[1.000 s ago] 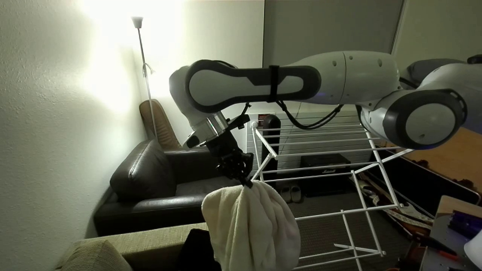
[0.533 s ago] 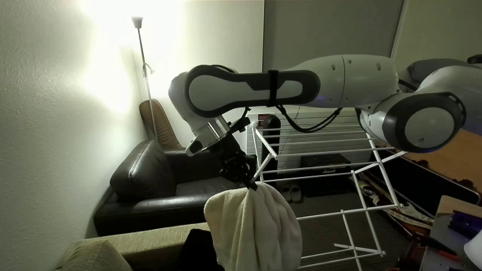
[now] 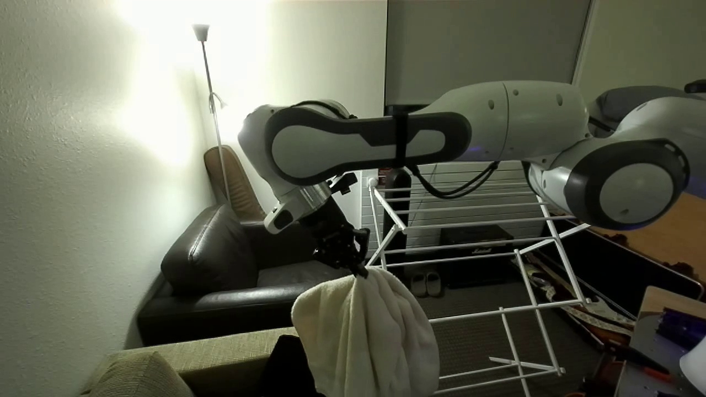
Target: Take the towel and put it on the couch
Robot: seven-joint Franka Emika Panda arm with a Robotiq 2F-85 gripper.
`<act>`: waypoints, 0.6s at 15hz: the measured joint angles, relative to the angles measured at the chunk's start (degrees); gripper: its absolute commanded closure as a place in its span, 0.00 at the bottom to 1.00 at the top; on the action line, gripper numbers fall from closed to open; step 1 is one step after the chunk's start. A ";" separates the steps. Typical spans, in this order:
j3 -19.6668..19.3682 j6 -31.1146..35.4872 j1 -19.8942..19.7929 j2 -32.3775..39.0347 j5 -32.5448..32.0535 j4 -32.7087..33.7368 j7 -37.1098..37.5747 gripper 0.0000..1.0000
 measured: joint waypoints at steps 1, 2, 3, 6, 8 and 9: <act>-0.42 1.13 0.39 0.00 -0.74 -0.01 -0.41 0.96; -0.95 1.79 0.78 0.18 -1.33 0.39 -0.86 0.96; -1.47 3.04 1.14 0.25 -1.87 0.60 -1.02 0.96; -2.53 8.05 1.81 0.25 -3.05 0.56 -1.02 0.96; -3.19 10.97 2.05 0.25 -3.23 0.56 -1.02 0.94; -3.39 11.80 2.09 0.25 -3.24 0.56 -1.02 0.94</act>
